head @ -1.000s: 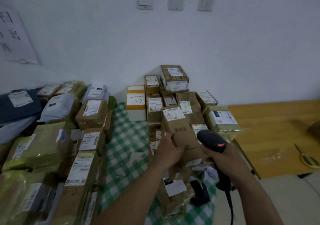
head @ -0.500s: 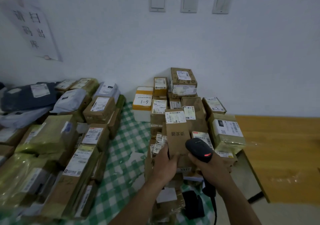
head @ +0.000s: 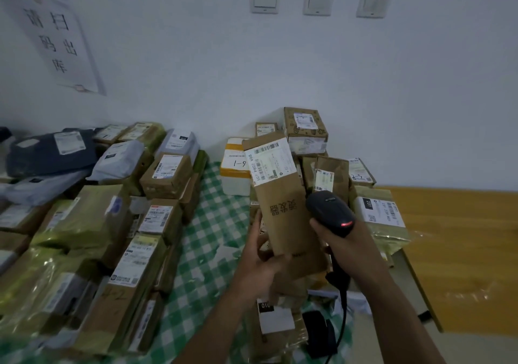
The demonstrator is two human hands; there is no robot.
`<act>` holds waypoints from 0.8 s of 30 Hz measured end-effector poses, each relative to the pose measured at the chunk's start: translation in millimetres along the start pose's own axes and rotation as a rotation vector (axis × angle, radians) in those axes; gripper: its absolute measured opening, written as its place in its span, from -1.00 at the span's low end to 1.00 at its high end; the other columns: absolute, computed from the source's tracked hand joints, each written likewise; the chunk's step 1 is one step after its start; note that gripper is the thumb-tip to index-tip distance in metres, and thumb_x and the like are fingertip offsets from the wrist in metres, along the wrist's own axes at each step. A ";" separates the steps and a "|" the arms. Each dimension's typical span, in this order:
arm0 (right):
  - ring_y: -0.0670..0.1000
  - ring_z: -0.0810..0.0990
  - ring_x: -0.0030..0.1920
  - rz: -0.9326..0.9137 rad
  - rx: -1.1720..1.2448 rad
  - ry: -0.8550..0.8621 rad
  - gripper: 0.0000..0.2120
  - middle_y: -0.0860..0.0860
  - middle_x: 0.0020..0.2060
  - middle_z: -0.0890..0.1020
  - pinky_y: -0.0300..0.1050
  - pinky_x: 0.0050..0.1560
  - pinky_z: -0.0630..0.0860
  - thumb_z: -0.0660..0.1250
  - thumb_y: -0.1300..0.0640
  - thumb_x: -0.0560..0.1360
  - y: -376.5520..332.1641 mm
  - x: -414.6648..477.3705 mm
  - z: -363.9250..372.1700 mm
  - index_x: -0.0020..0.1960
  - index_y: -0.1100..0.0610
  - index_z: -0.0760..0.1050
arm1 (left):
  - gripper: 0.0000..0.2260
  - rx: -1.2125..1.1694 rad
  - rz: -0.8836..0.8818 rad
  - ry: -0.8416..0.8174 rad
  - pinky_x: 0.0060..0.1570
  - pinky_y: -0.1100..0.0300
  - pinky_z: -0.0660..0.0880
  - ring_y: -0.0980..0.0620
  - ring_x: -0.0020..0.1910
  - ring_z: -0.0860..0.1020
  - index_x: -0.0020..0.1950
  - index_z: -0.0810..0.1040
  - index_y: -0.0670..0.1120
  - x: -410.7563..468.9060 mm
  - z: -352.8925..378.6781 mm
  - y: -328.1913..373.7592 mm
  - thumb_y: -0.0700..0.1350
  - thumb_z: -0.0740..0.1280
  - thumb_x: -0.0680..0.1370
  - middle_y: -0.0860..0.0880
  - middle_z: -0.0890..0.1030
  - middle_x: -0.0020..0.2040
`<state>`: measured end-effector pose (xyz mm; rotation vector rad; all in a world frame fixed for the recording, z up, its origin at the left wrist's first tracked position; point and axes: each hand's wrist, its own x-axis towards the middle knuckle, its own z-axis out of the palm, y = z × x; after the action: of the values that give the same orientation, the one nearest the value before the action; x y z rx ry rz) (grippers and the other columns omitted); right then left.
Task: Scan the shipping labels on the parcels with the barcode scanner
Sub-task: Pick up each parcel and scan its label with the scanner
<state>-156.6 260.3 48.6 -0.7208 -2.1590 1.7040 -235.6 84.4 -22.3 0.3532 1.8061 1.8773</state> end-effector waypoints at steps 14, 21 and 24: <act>-0.08 0.75 -0.09 -0.070 0.004 -0.080 -0.66 -0.08 -0.07 0.75 -0.19 -0.19 0.63 0.52 0.04 0.52 -60.0 4.2 38.8 0.25 -0.13 0.54 | -0.18 0.124 0.221 0.118 -0.04 0.57 0.47 0.62 0.05 0.47 0.61 0.08 0.35 36.9 -66.8 77.7 -0.28 0.42 0.60 0.53 0.52 0.12; 0.10 0.77 -0.11 -0.070 0.029 -0.245 -0.75 0.06 -0.11 0.77 -0.13 -0.17 0.59 0.48 0.04 0.56 -122.7 15.7 62.5 0.22 -0.02 0.60 | -0.19 0.187 0.269 0.187 0.21 0.39 0.50 0.55 0.13 0.48 0.56 0.06 0.37 33.3 -104.2 71.9 -0.15 0.48 0.57 0.40 0.47 0.28; 0.11 0.77 -0.14 -0.055 0.059 -0.301 -0.76 0.09 -0.13 0.76 -0.13 -0.19 0.62 0.49 0.05 0.56 -141.3 15.1 80.7 0.21 -0.02 0.61 | -0.20 0.190 0.301 0.184 0.12 0.48 0.50 0.54 0.14 0.50 0.64 0.05 0.19 32.3 -113.2 71.5 -0.22 0.45 0.58 0.37 0.44 0.31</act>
<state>-239.4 178.6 163.3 -0.4058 -2.2840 1.9419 -333.8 5.6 33.5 0.5639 2.1642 1.9951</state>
